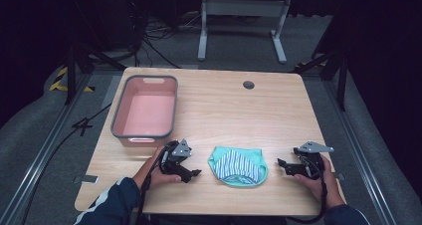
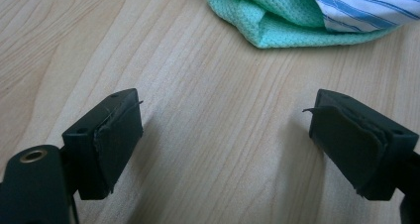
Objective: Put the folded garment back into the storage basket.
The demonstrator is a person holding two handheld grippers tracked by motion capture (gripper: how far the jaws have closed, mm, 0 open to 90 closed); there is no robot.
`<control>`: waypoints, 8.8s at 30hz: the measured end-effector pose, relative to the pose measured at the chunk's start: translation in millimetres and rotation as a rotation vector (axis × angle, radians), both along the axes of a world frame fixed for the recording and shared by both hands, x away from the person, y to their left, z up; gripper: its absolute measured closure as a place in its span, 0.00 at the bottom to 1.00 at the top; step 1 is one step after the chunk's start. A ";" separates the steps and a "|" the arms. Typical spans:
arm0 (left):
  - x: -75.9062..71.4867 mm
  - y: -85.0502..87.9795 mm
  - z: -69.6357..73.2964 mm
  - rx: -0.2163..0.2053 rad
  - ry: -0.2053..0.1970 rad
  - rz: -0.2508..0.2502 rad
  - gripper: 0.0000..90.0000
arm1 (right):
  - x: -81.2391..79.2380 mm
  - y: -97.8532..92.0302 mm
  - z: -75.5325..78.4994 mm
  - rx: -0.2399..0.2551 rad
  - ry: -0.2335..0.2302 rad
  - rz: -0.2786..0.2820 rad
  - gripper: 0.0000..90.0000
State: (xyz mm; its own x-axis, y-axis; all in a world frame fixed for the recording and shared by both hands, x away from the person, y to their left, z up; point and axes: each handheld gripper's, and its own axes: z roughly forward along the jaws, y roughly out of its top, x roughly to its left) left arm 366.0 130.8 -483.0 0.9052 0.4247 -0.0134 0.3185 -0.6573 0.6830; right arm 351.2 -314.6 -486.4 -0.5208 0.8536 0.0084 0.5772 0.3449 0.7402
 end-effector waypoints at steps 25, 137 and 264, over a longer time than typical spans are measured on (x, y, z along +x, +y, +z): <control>-0.1 -6.2 9.0 -0.018 0.058 0.087 0.28 | -9.6 8.9 10.6 -0.046 0.079 0.039 0.35; 19.5 -5.5 115.1 -0.096 -0.142 0.129 0.91 | 17.4 156.9 128.9 0.065 -0.141 0.367 0.92; 24.9 158.3 115.8 -0.097 -0.259 0.588 0.72 | 114.0 372.7 100.8 0.049 -0.088 0.472 0.70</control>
